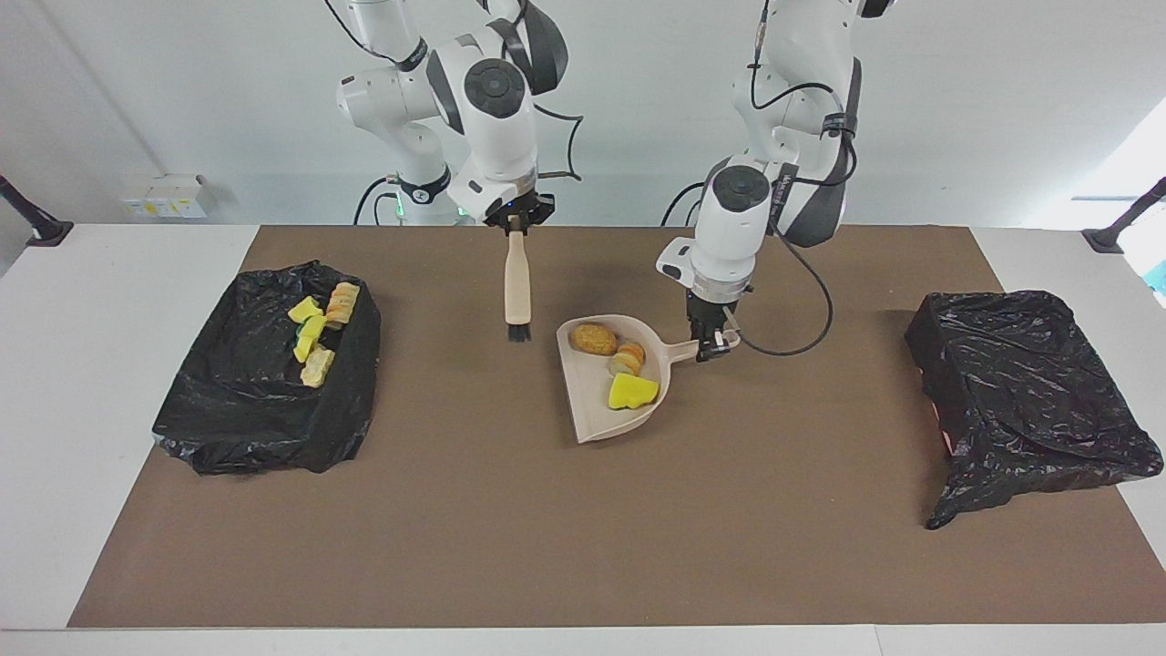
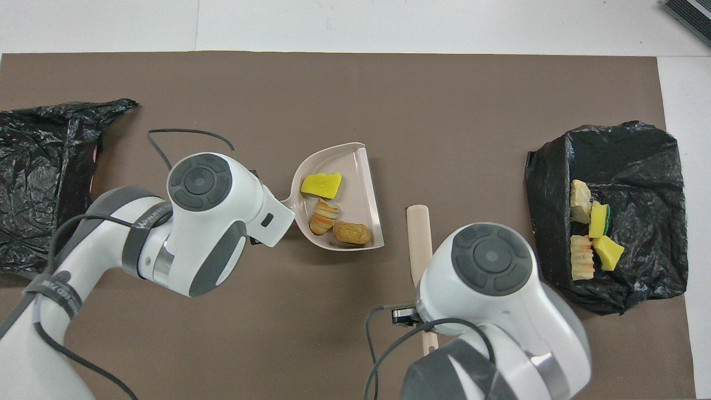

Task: Sweep and dump trash in bin
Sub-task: 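Carry the loaded dustpan with the left gripper to the other black bag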

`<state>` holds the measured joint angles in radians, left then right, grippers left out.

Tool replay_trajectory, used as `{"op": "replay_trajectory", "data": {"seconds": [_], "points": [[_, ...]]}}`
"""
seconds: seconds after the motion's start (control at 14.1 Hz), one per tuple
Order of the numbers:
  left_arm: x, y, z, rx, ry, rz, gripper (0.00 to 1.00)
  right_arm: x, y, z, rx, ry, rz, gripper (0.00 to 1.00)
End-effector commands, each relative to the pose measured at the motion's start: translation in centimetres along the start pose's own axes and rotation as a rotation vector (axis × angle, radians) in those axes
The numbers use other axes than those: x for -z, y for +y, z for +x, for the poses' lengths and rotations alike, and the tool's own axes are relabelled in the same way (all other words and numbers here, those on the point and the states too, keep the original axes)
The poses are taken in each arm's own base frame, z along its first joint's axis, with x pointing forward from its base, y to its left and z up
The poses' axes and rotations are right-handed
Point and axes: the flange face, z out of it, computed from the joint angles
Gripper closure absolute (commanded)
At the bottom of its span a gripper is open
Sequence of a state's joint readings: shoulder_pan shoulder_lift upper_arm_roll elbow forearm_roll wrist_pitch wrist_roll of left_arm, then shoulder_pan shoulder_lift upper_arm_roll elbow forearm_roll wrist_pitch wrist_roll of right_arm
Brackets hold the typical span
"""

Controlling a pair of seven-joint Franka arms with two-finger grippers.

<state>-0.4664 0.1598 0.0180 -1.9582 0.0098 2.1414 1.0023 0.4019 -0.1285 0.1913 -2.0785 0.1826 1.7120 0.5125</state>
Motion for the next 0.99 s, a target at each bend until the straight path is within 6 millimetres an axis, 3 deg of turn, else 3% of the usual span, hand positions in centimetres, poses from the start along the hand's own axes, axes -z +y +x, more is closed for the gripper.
{"op": "replay_trajectory", "data": {"seconds": [0.0,0.14,0.35,0.43,0.57,0.92], "points": [[3.4,-3.2,-3.1,-0.003,0.032,-0.027,1.00,-3.0,-3.6,-0.7,-0.046,0.031,0.047,1.00],[4.9,-4.9,-5.6,0.019,0.039,-0.012,1.00,-5.8,-7.5,-1.3,-0.085,0.045,0.051,1.00],[8.1,-7.8,-11.4,-0.007,0.033,-0.022,1.00,-10.4,-11.8,-2.5,-0.100,0.028,0.025,1.00],[9.1,-8.8,-13.9,-0.022,0.033,-0.021,1.00,-11.9,-12.2,-2.8,-0.094,0.030,0.013,1.00],[9.8,-10.1,-18.0,-0.041,0.032,-0.022,1.00,-13.3,-11.2,-3.3,-0.059,0.018,-0.024,1.00],[10.2,-12.4,-30.1,-0.076,0.042,-0.022,1.00,-13.8,-10.3,-3.9,-0.042,-0.024,-0.062,1.00]]}}
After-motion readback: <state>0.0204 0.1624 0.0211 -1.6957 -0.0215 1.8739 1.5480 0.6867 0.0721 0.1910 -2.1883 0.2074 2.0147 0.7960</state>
